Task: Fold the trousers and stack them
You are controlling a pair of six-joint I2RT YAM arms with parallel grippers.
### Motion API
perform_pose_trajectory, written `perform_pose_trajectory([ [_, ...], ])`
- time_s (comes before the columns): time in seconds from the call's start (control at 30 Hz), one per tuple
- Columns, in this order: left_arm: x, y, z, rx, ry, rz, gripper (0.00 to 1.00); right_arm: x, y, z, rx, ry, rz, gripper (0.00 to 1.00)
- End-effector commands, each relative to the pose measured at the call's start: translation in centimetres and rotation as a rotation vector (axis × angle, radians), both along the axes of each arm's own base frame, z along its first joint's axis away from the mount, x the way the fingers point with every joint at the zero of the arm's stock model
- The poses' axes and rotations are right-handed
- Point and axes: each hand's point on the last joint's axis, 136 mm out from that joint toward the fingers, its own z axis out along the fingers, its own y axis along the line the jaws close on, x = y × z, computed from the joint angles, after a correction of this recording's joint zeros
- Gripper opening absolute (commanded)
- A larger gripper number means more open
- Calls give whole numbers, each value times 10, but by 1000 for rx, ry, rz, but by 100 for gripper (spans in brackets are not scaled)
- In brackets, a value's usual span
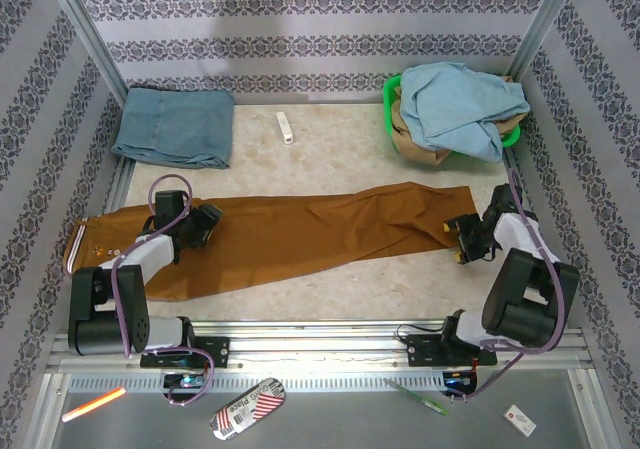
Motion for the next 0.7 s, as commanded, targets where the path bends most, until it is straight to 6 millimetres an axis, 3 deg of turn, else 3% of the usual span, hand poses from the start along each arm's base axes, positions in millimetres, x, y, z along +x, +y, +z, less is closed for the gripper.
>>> perform_pose_trajectory([
  [0.0,2,2,10,-16,-34,14,50,14,-18,-7,-43,-22,-52,36],
  [0.07,2,2,12,-14,-38,14,50,24,-24,1,-69,-51,-43,13],
  [0.13,1,2,13,-9,-35,11,50,35,-27,18,-87,-100,-25,2],
  [0.3,-2,2,15,-8,-42,16,50,53,-52,71,-235,-197,-6,0],
  [0.47,1,0,17,-18,-49,5,50,75,-65,97,-256,-245,19,0],
  [0.57,2,-1,19,-22,-54,0,50,78,-67,97,-254,-235,25,0],
  [0.67,0,-2,18,-25,-54,-2,50,66,-60,80,-236,-209,35,0],
])
